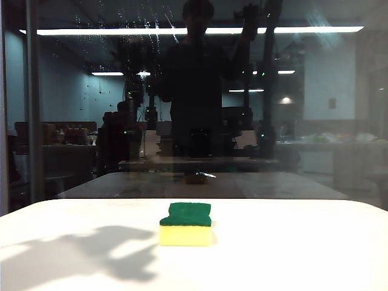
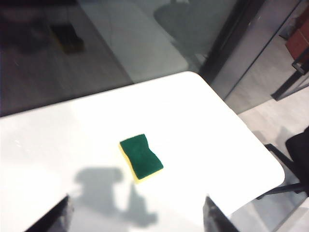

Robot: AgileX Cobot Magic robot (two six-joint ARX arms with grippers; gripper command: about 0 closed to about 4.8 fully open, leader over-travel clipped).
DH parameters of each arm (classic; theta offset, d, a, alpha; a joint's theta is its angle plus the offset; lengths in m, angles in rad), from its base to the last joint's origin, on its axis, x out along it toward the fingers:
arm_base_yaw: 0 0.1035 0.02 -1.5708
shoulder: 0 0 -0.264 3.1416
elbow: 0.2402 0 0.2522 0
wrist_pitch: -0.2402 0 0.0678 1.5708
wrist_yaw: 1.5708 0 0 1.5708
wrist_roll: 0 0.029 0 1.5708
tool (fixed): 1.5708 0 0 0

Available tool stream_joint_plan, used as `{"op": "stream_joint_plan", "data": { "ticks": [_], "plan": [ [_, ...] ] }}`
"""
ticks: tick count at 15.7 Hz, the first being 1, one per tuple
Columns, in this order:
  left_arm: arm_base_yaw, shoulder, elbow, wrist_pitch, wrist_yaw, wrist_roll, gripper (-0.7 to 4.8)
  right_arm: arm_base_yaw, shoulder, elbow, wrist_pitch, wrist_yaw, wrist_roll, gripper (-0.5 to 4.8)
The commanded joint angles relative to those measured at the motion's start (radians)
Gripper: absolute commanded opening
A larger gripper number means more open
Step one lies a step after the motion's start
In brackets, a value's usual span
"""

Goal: Reach upward to find where there is water on the glass, pick up the sponge from the table, dry the water, and finally place the sponge back on the table.

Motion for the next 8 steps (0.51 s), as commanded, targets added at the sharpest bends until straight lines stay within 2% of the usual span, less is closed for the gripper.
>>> {"op": "stream_joint_plan", "data": {
  "ticks": [1,3,6,8],
  "plan": [
    [-0.001,-0.005,-0.157,0.201,0.072,-0.08,3.45,0.0,-0.004,0.007,0.014,0.005,-0.003,-0.06],
    [-0.001,0.003,-0.282,0.338,0.073,-0.084,3.45,0.0,-0.004,0.007,0.014,0.005,-0.003,-0.06],
    [-0.001,0.063,-0.408,0.443,0.084,-0.084,3.45,0.0,-0.003,0.007,0.015,0.005,-0.003,-0.06],
    [-0.001,0.124,-0.441,0.483,0.133,-0.084,3.45,0.0,-0.003,0.007,0.014,0.005,-0.003,-0.06]
  ]
}}
